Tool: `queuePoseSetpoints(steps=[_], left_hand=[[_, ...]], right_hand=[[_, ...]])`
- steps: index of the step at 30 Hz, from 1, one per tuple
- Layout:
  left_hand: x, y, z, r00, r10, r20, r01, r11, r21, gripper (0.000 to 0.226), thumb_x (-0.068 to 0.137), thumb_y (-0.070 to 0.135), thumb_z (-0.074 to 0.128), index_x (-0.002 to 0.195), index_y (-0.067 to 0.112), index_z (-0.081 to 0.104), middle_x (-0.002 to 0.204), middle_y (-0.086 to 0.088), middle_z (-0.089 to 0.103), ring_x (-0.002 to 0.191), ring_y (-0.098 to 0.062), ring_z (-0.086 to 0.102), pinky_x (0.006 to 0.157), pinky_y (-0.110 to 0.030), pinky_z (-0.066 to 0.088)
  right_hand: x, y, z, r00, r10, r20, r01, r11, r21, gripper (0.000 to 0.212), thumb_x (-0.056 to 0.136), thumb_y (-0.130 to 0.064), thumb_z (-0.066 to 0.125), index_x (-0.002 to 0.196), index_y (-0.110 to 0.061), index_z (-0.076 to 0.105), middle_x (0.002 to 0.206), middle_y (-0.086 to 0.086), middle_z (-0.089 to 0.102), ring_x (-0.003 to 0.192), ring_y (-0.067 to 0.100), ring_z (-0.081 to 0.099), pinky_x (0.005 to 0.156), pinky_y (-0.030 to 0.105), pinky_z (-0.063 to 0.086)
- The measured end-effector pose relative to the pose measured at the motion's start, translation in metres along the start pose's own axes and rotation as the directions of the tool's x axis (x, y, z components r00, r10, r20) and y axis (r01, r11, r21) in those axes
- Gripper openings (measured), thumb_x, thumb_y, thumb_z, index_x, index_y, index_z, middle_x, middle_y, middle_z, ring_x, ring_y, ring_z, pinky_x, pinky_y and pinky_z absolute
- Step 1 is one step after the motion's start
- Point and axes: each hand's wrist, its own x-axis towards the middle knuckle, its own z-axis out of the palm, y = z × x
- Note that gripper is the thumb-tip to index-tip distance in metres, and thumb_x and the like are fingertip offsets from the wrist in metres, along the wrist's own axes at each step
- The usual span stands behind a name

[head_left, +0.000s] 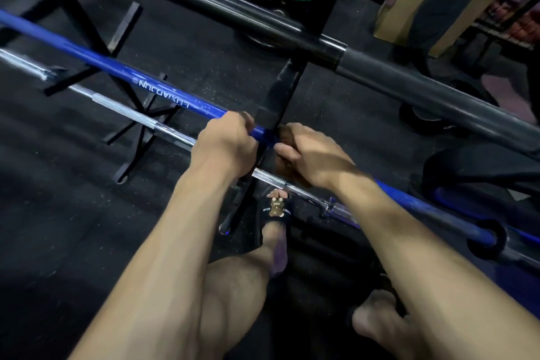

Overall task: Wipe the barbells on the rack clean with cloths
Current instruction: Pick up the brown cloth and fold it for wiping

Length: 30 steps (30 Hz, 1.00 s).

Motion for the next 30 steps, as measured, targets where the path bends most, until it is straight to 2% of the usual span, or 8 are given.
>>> queuePoseSetpoints(steps=[3, 6, 9, 13, 18, 24, 27, 30], left_hand=[[0.003, -0.010, 0.000, 0.997, -0.028, 0.068, 0.018, 0.991, 0.136, 0.019, 0.093, 0.014, 0.044, 0.097, 0.016, 0.063, 0.112, -0.020, 0.067, 0.106, -0.041, 0.063, 0.094, -0.046, 0.052], [0.008, -0.020, 0.003, 0.969, -0.104, 0.224, 0.047, 0.968, 0.245, 0.031, 0.091, 0.010, 0.040, 0.114, 0.013, 0.061, 0.119, -0.016, 0.066, 0.110, -0.037, 0.062, 0.098, -0.042, 0.050], [0.015, -0.028, 0.008, 0.932, -0.100, 0.348, 0.021, 0.974, 0.225, 0.044, 0.097, 0.009, 0.042, 0.131, 0.025, 0.065, 0.132, -0.010, 0.065, 0.119, -0.029, 0.061, 0.106, -0.035, 0.047], [0.024, -0.037, 0.008, 0.925, -0.041, 0.378, -0.038, 0.979, 0.199, 0.041, 0.098, 0.011, 0.047, 0.122, 0.036, 0.070, 0.100, -0.006, 0.071, 0.092, -0.026, 0.064, 0.085, -0.029, 0.049], [0.029, -0.043, 0.011, 0.933, -0.004, 0.360, -0.056, 0.986, 0.155, 0.035, 0.096, 0.018, 0.049, 0.113, 0.039, 0.072, 0.105, -0.003, 0.074, 0.095, -0.025, 0.066, 0.093, -0.036, 0.054], [0.022, -0.058, 0.018, 0.949, 0.007, 0.315, -0.065, 0.983, 0.174, 0.058, 0.094, 0.007, 0.043, 0.141, 0.037, 0.058, 0.139, 0.003, 0.062, 0.125, -0.023, 0.060, 0.109, -0.038, 0.047], [0.013, -0.061, 0.019, 0.950, 0.058, 0.306, -0.127, 0.969, 0.212, 0.058, 0.094, 0.005, 0.039, 0.139, 0.036, 0.059, 0.138, -0.002, 0.063, 0.122, -0.026, 0.062, 0.105, -0.036, 0.049], [0.002, -0.065, 0.020, 0.942, 0.097, 0.321, -0.166, 0.967, 0.193, 0.047, 0.092, 0.013, 0.044, 0.130, 0.034, 0.061, 0.128, -0.005, 0.067, 0.111, -0.028, 0.066, 0.097, -0.036, 0.052]], right_hand=[[-0.028, 0.036, -0.009, 0.990, 0.084, -0.110, -0.078, 0.995, 0.060, 0.048, 0.092, -0.072, 0.045, 0.128, -0.041, 0.055, 0.119, -0.005, 0.070, 0.109, 0.022, 0.063, 0.085, 0.034, 0.044], [-0.057, 0.057, -0.014, 0.965, 0.238, -0.110, -0.230, 0.970, 0.082, 0.061, 0.081, -0.086, 0.036, 0.115, -0.041, 0.059, 0.103, -0.005, 0.072, 0.100, 0.024, 0.065, 0.088, 0.039, 0.050], [-0.041, 0.043, -0.010, 0.976, 0.186, -0.110, -0.194, 0.979, -0.068, 0.050, 0.095, -0.070, 0.041, 0.112, -0.027, 0.060, 0.110, 0.001, 0.069, 0.103, 0.028, 0.063, 0.087, 0.040, 0.048], [-0.001, -0.010, 0.007, 0.994, 0.048, -0.094, -0.058, 0.992, -0.112, 0.047, 0.102, -0.057, 0.045, 0.119, -0.016, 0.059, 0.117, 0.008, 0.063, 0.110, 0.030, 0.058, 0.089, 0.041, 0.046], [-0.004, -0.005, -0.005, 0.994, -0.108, -0.017, 0.105, 0.988, -0.113, 0.035, 0.100, -0.058, 0.047, 0.114, -0.025, 0.047, 0.110, -0.005, 0.054, 0.103, 0.018, 0.053, 0.084, 0.036, 0.039], [-0.062, 0.045, -0.025, 0.998, 0.050, 0.044, -0.046, 0.995, -0.086, 0.055, 0.097, -0.060, 0.044, 0.146, -0.036, 0.035, 0.135, -0.001, 0.054, 0.121, 0.022, 0.054, 0.104, 0.039, 0.042], [-0.056, 0.025, -0.019, 0.989, 0.149, 0.024, -0.143, 0.977, -0.160, 0.047, 0.104, -0.047, 0.044, 0.145, -0.025, 0.039, 0.137, 0.004, 0.053, 0.122, 0.025, 0.051, 0.102, 0.040, 0.041], [-0.041, -0.015, -0.009, 0.996, 0.082, -0.018, -0.084, 0.985, -0.152, 0.054, 0.107, -0.039, 0.044, 0.153, -0.015, 0.032, 0.147, 0.010, 0.047, 0.132, 0.029, 0.044, 0.107, 0.038, 0.034]])
